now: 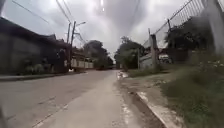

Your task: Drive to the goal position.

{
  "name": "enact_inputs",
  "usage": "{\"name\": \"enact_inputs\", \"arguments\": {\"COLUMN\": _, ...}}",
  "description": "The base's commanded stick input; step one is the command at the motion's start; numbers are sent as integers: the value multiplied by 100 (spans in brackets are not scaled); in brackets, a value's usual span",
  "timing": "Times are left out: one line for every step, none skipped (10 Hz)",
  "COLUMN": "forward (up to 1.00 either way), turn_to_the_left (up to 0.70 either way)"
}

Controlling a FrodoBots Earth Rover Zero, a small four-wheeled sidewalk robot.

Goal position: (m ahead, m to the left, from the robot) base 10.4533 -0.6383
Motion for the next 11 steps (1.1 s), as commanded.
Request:
{"name": "enact_inputs", "arguments": {"forward": 70, "turn_to_the_left": -31}}
{"name": "enact_inputs", "arguments": {"forward": 70, "turn_to_the_left": -21}}
{"name": "enact_inputs", "arguments": {"forward": 70, "turn_to_the_left": 0}}
{"name": "enact_inputs", "arguments": {"forward": 70, "turn_to_the_left": 0}}
{"name": "enact_inputs", "arguments": {"forward": 70, "turn_to_the_left": 0}}
{"name": "enact_inputs", "arguments": {"forward": 70, "turn_to_the_left": 0}}
{"name": "enact_inputs", "arguments": {"forward": 70, "turn_to_the_left": -12}}
{"name": "enact_inputs", "arguments": {"forward": 70, "turn_to_the_left": -35}}
{"name": "enact_inputs", "arguments": {"forward": 70, "turn_to_the_left": -31}}
{"name": "enact_inputs", "arguments": {"forward": 70, "turn_to_the_left": -14}}
{"name": "enact_inputs", "arguments": {"forward": 70, "turn_to_the_left": 0}}
